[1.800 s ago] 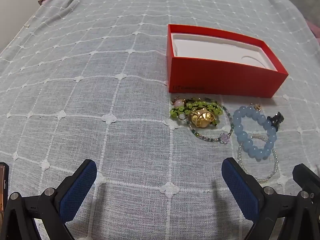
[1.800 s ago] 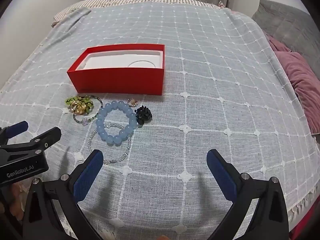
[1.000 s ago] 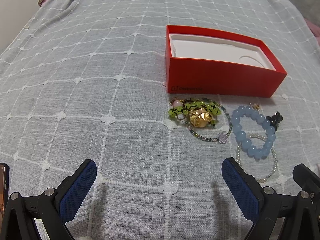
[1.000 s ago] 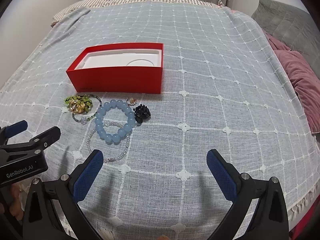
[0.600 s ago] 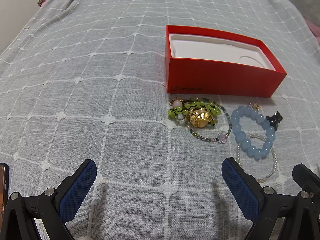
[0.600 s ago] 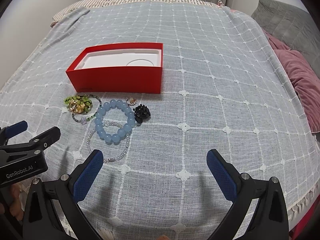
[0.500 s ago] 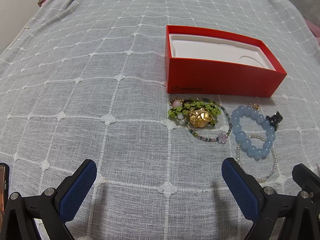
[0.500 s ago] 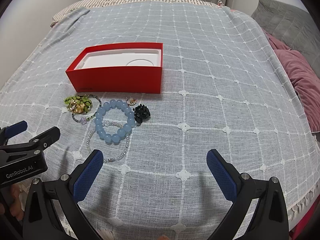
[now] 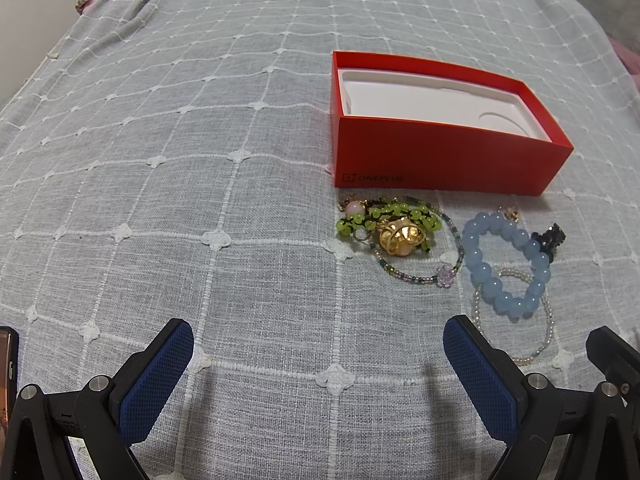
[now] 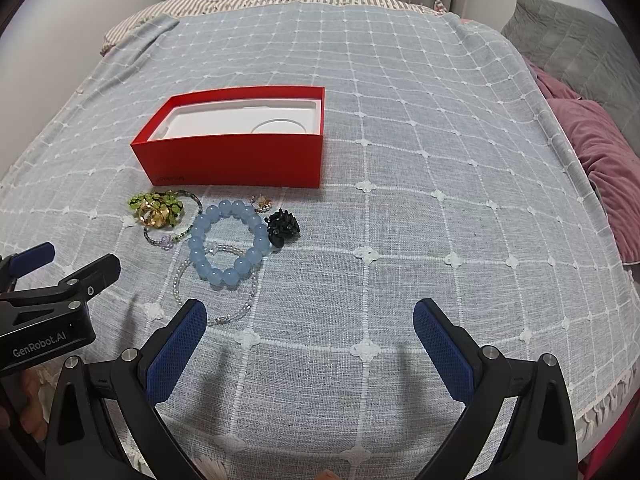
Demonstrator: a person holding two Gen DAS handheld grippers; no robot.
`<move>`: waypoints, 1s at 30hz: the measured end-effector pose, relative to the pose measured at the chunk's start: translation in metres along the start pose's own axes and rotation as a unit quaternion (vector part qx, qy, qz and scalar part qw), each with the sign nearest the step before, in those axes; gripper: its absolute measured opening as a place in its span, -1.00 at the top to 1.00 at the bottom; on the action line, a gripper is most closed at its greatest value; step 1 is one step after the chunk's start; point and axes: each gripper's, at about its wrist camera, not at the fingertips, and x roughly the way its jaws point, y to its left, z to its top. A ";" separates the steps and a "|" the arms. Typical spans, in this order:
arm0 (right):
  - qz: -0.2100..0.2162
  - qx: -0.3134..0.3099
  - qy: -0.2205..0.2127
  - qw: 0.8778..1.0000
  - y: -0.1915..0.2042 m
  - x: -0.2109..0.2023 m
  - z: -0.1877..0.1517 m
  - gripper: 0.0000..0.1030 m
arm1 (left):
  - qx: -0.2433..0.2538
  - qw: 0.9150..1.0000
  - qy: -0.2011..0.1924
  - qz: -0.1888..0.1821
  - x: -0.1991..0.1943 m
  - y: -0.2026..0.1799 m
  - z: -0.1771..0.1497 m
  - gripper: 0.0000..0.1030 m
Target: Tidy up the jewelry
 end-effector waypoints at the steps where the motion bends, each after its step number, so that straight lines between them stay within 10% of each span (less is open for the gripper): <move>1: 0.000 0.000 0.000 1.000 0.000 0.000 0.000 -1.00 | 0.000 1.000 0.000 0.000 0.000 0.000 0.000 -0.99; 15: -0.008 -0.010 0.016 1.000 0.000 -0.001 0.001 -1.00 | 0.009 1.000 -0.018 0.009 -0.002 0.000 0.000 -0.99; 30: 0.032 0.004 0.043 0.999 -0.011 0.006 0.026 -1.00 | 0.022 0.997 0.005 -0.068 0.009 0.006 0.021 -0.99</move>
